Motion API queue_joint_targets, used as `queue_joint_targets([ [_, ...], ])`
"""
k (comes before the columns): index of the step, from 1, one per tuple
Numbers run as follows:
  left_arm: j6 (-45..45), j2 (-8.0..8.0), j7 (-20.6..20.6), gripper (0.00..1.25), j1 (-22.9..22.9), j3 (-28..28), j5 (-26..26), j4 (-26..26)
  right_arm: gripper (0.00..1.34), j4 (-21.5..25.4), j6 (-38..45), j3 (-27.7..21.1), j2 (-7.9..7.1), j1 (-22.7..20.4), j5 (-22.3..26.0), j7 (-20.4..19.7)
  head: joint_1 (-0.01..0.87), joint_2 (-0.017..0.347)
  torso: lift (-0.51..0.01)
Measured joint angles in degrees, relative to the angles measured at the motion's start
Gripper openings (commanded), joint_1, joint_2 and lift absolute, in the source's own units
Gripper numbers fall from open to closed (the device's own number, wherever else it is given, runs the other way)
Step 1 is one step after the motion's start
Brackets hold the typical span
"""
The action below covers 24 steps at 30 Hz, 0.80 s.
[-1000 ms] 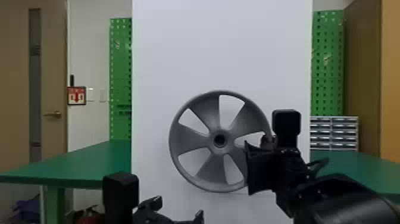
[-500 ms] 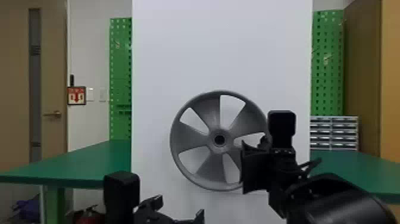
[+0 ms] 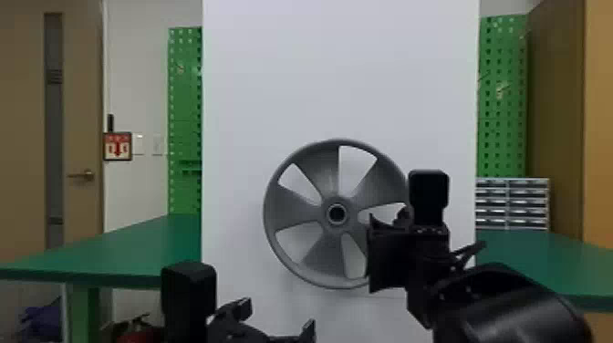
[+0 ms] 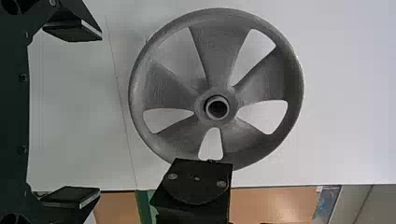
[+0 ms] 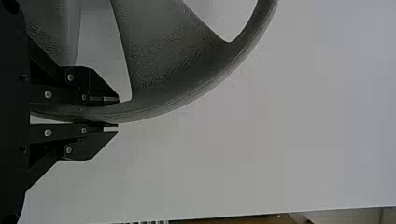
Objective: Hold the wheel and insert it
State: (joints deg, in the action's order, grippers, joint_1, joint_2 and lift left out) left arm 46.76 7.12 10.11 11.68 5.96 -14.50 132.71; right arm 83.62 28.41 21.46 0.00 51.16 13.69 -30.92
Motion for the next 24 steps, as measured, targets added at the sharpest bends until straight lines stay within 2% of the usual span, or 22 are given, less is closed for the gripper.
queue_joint_targets([
  [6,0.0,0.0,0.0,1.13,0.03,0.01,0.0,0.0,0.03,-1.99,-1.41,-0.12,0.01,0.7,0.47,-0.85,0.014,0.156,-0.473],
  [16,0.0,0.01,0.0,1.13,0.02,0.01,0.0,0.0,0.05,-2.32,-2.05,-0.16,0.0,0.64,0.9,-0.91,0.014,0.158,-0.473],
  [18,0.0,0.01,0.0,1.13,0.02,0.01,0.0,0.0,0.14,-2.32,-2.08,-0.24,0.0,0.56,1.07,-0.91,0.014,0.158,-0.473],
  [21,0.0,0.01,0.0,1.13,0.02,0.0,0.0,0.0,0.45,-2.32,-2.12,-0.45,0.0,0.48,1.49,-0.87,0.014,0.158,-0.473],
  [24,0.0,0.01,0.0,1.13,0.01,0.0,-0.05,0.0,0.54,-2.35,-2.13,-0.59,-0.02,0.48,1.73,-0.31,0.014,0.158,-0.473],
])
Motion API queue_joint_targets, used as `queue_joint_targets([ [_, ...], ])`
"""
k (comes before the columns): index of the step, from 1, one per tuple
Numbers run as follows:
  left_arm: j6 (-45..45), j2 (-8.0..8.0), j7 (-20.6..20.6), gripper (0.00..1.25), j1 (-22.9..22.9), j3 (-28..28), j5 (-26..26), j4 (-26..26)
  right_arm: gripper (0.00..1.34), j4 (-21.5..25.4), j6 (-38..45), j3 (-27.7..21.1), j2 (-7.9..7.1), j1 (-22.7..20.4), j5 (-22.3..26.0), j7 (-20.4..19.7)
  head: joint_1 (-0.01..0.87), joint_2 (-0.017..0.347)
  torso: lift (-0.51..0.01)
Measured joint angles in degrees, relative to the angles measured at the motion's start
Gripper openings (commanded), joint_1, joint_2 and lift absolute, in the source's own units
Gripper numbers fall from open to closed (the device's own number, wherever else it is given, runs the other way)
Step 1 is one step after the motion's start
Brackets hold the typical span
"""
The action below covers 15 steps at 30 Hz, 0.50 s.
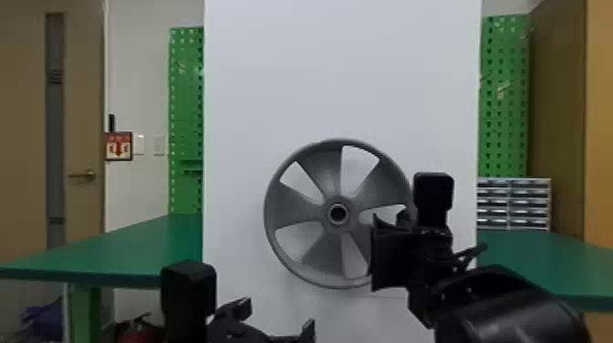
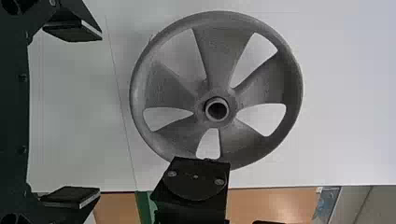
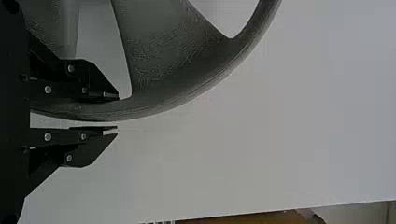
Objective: Hold the wheel and insert it
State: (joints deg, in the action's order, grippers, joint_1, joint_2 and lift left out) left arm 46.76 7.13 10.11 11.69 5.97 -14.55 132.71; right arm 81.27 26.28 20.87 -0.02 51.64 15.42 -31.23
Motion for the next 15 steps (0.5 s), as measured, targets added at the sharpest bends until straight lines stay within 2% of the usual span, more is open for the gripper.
queue_joint_targets([
  [3,0.0,-0.01,0.0,1.13,0.0,0.01,-0.02,0.0,0.73,-0.08,0.0,-0.35,0.0,0.01,0.0,1.93,0.014,0.158,-0.473],
  [7,0.0,-0.01,0.0,1.13,0.0,0.01,-0.02,0.0,0.85,-0.26,-0.13,-0.9,0.01,0.02,-0.57,3.95,0.014,0.158,-0.473],
  [9,0.0,-0.01,0.0,1.13,0.0,0.01,-0.02,0.0,0.98,-0.4,-0.32,-1.09,0.02,0.02,-0.86,4.69,0.014,0.156,-0.473],
  [13,0.0,0.0,0.0,1.13,0.0,0.01,-0.03,0.0,1.34,-0.73,-0.79,-1.41,0.02,-0.01,-1.29,6.51,0.014,0.158,-0.473],
  [15,0.0,0.0,0.0,1.13,0.0,0.01,-0.03,0.0,1.34,-0.91,-0.94,-1.53,0.02,-0.03,-1.39,7.12,0.014,0.158,-0.473],
])
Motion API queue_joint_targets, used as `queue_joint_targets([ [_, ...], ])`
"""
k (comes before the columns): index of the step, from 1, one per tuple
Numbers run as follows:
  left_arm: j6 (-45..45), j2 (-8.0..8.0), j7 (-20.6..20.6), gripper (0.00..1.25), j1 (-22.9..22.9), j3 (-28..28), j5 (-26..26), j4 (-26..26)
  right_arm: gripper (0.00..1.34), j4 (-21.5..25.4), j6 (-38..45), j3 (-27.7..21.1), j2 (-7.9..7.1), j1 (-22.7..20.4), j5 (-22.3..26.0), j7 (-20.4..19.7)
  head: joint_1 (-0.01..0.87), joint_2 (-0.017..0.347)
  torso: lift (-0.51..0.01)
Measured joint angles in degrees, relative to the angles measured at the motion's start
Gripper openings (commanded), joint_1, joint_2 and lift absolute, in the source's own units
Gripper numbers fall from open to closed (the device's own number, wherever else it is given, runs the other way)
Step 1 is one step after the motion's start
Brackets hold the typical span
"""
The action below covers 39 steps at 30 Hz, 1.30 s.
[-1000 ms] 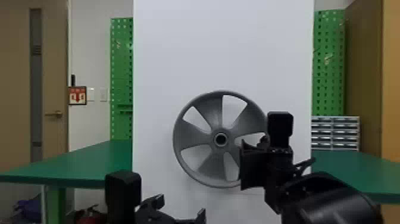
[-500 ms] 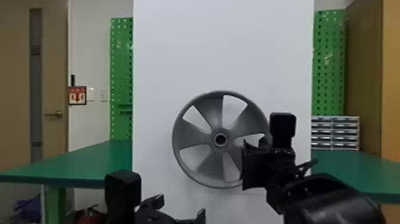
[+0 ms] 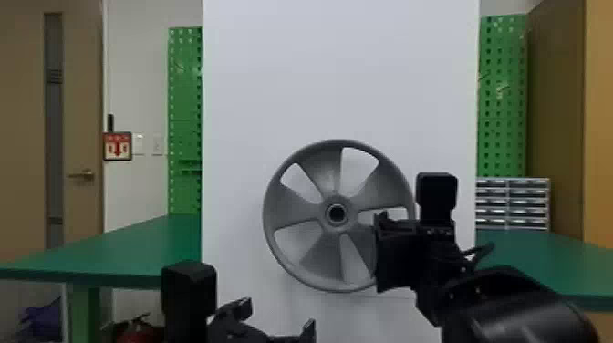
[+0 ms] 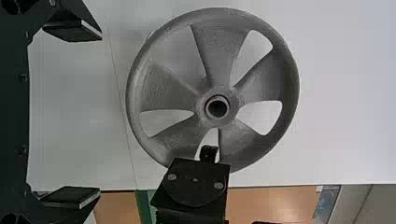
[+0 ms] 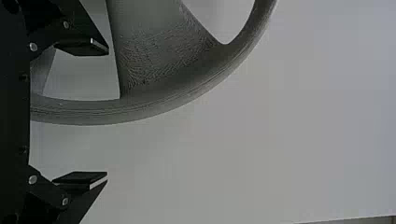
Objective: Hold the wheel and insert it
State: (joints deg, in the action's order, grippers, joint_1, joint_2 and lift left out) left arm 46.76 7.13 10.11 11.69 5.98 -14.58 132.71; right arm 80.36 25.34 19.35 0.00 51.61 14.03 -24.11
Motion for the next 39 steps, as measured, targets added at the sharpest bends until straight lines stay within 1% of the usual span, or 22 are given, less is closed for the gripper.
queue_joint_targets([
  [6,0.0,-0.01,0.0,1.13,0.0,0.0,0.0,0.0,1.34,-0.28,-0.16,-0.18,0.0,0.0,-0.14,0.68,0.014,0.158,-0.473],
  [20,0.0,0.07,0.0,1.13,0.05,-0.02,-0.01,0.0,1.34,-0.28,-0.54,-0.09,0.0,-0.09,-0.14,0.83,0.014,0.158,-0.473],
  [24,0.0,0.07,0.0,1.13,-0.02,-0.12,-0.01,0.0,1.34,0.47,-0.56,0.1,0.0,-0.49,-0.03,0.84,0.014,0.158,-0.473],
  [28,0.0,0.07,0.0,1.13,-0.16,-0.24,-0.01,0.0,1.34,3.23,-0.51,0.79,0.0,-2.03,-0.67,1.14,0.014,0.158,-0.473],
  [33,0.0,0.07,0.0,1.13,-0.34,-0.45,-0.01,0.0,1.34,8.98,0.47,1.83,0.0,-5.47,-3.11,2.59,0.014,0.158,-0.473],
  [39,0.0,0.02,0.0,1.13,-0.36,-0.55,-0.05,0.0,1.34,16.22,1.66,1.92,0.0,-10.84,-4.01,4.39,0.014,0.158,-0.473],
])
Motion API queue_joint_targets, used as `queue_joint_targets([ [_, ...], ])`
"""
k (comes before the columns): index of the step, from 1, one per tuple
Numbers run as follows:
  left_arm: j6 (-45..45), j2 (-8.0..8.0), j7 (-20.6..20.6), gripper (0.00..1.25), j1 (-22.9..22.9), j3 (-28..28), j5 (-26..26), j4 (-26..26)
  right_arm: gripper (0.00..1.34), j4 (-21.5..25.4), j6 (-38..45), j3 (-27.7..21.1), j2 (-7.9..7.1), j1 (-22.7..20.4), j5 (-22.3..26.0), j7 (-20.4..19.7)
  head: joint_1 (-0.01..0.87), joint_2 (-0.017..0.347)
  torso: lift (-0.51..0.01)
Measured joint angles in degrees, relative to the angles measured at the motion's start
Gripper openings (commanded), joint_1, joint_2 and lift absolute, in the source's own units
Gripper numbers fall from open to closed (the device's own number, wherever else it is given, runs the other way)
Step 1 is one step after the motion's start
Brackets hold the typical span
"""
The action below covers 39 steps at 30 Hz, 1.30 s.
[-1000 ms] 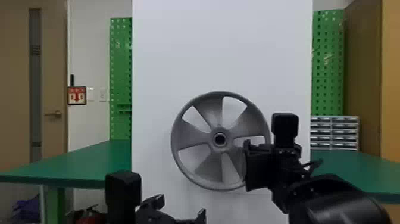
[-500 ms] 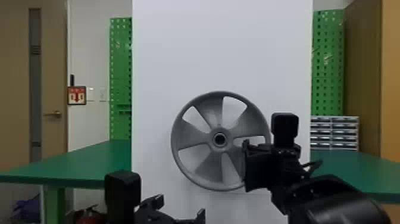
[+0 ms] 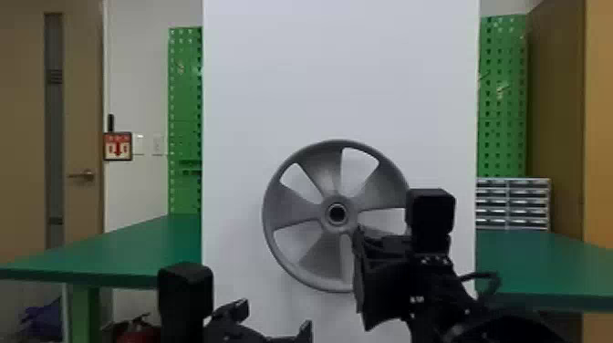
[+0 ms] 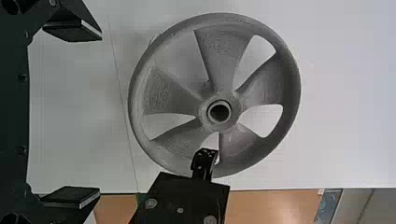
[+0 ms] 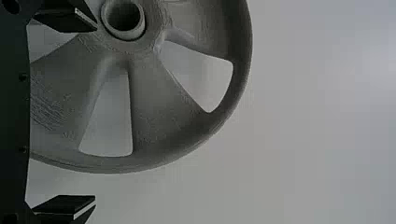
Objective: Hold the wheel and insert it
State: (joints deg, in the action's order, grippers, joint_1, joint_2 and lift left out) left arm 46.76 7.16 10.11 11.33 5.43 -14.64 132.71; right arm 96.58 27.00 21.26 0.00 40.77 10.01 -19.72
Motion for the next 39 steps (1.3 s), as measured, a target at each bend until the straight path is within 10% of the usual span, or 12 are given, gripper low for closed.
queue_joint_targets([
  [24,-1.09,-0.13,0.0,1.13,0.0,-0.18,-0.25,0.0,1.34,13.06,-5.61,-5.59,-0.13,-20.25,-4.69,9.03,0.015,0.158,-0.473],
  [39,-1.86,-0.54,0.0,1.13,-0.4,-0.82,-0.4,0.0,1.34,13.08,-11.73,-9.3,-4.31,-30.74,-7.77,13.03,0.02,0.16,-0.472],
])
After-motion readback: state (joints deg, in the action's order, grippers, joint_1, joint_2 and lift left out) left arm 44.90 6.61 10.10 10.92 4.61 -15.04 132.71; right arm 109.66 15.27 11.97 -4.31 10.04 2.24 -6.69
